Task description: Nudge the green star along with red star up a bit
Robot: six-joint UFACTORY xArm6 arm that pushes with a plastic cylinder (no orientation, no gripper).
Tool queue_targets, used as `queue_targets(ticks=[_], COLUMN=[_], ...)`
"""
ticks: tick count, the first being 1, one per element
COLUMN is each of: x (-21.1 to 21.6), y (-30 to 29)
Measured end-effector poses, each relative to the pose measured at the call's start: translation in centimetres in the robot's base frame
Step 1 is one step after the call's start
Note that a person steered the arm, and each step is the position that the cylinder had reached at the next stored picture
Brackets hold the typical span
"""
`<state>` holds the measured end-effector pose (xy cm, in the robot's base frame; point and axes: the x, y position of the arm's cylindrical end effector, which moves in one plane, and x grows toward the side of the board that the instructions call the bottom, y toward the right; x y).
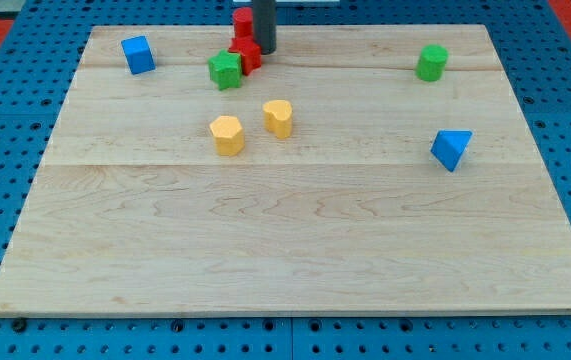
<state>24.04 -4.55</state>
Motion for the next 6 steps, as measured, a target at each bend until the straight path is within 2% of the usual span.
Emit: queue_targets(ticks=[1, 3, 4, 5, 6], x=[0.7, 6.0, 9.9, 13.4, 8.2], y=[0.3, 2.3, -1.9, -10.2, -13.4])
